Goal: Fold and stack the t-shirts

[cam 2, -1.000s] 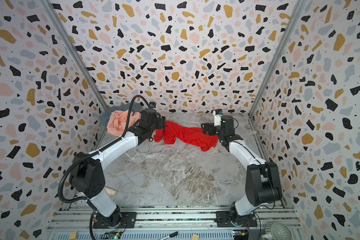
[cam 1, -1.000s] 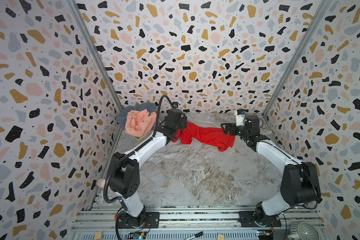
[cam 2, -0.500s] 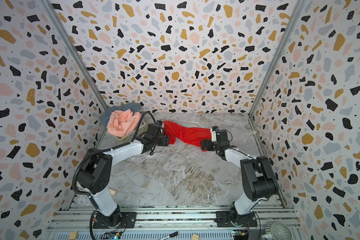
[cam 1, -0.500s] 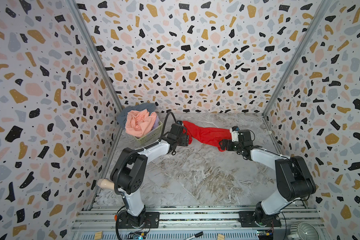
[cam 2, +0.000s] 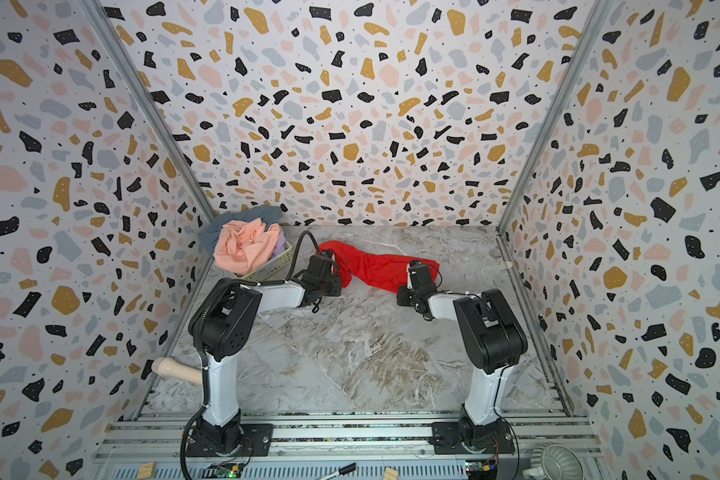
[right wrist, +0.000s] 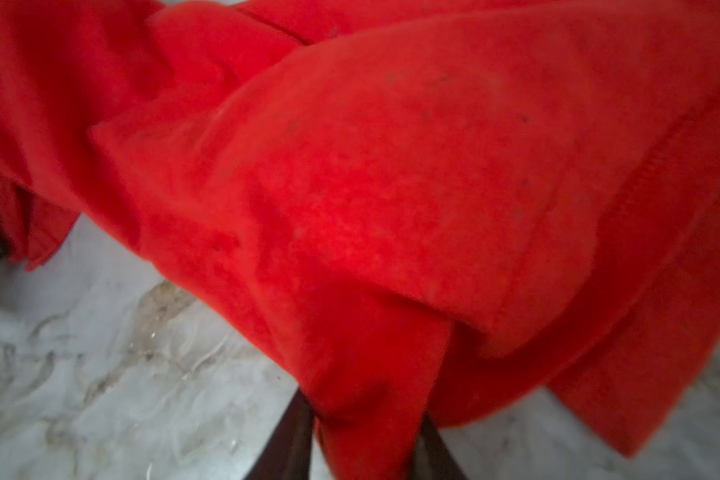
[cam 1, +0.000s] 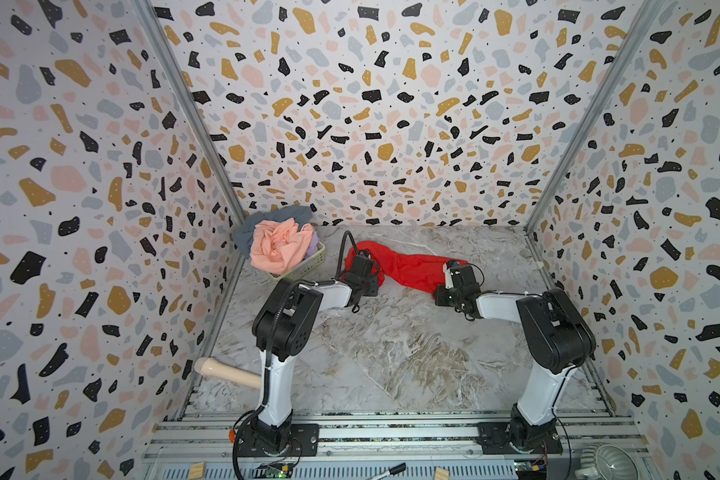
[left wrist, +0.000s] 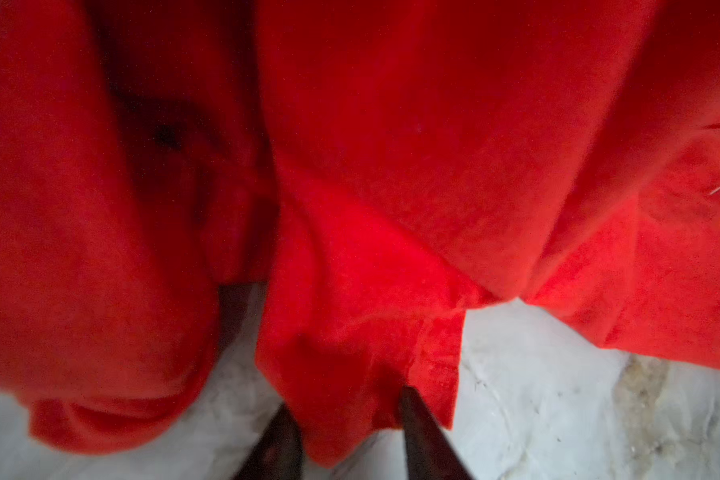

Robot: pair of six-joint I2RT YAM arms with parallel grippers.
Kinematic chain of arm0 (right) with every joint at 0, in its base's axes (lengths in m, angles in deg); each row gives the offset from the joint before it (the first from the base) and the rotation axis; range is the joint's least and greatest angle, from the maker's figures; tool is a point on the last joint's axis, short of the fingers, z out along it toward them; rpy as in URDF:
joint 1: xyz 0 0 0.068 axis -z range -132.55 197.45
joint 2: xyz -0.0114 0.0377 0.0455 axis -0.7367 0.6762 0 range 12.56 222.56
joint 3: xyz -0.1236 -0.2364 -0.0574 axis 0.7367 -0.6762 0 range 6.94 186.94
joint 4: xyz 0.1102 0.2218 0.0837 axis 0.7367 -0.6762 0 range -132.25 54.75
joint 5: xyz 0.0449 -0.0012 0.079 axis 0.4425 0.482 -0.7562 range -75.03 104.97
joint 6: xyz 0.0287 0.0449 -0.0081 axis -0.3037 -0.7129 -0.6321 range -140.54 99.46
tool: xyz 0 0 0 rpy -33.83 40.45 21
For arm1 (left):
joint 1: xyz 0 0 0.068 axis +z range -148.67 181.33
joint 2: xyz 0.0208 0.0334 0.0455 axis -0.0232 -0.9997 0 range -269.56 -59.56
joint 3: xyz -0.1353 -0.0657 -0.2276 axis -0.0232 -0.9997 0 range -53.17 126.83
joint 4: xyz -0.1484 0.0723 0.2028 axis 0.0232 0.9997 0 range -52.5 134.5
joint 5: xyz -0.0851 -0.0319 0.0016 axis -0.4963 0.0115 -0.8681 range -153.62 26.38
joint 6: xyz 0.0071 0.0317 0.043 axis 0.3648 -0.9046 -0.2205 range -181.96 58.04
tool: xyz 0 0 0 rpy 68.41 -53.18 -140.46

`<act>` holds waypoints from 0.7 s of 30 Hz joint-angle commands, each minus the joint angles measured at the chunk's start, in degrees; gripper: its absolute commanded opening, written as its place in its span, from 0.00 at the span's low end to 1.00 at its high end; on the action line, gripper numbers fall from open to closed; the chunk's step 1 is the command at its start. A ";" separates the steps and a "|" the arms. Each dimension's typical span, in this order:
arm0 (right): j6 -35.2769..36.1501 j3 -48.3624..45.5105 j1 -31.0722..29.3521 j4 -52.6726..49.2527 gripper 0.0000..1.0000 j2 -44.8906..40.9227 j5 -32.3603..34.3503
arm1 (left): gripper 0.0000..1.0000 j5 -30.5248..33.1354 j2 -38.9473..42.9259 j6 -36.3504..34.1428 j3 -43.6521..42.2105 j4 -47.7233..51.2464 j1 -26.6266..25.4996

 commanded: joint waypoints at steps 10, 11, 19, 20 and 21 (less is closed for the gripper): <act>5.38 0.35 0.14 -6.06 0.00 -28.63 4.42 | 0.00 -0.08 32.52 -1.77 -11.56 0.95 -0.16; 5.73 0.66 0.20 -7.17 0.00 -32.27 4.37 | 0.00 -0.36 36.86 -2.46 -12.16 2.75 -0.16; 8.65 4.36 0.22 -13.52 0.00 -50.80 2.04 | 0.00 -1.16 61.25 -2.50 -13.57 8.36 -0.16; 8.87 4.54 0.20 -13.84 0.00 -51.53 1.73 | 0.00 -1.58 62.01 -2.20 -13.34 9.15 -0.16; 8.69 4.53 0.19 -14.05 0.00 -51.75 1.69 | 0.00 -2.59 62.09 -1.80 -13.41 9.37 -0.18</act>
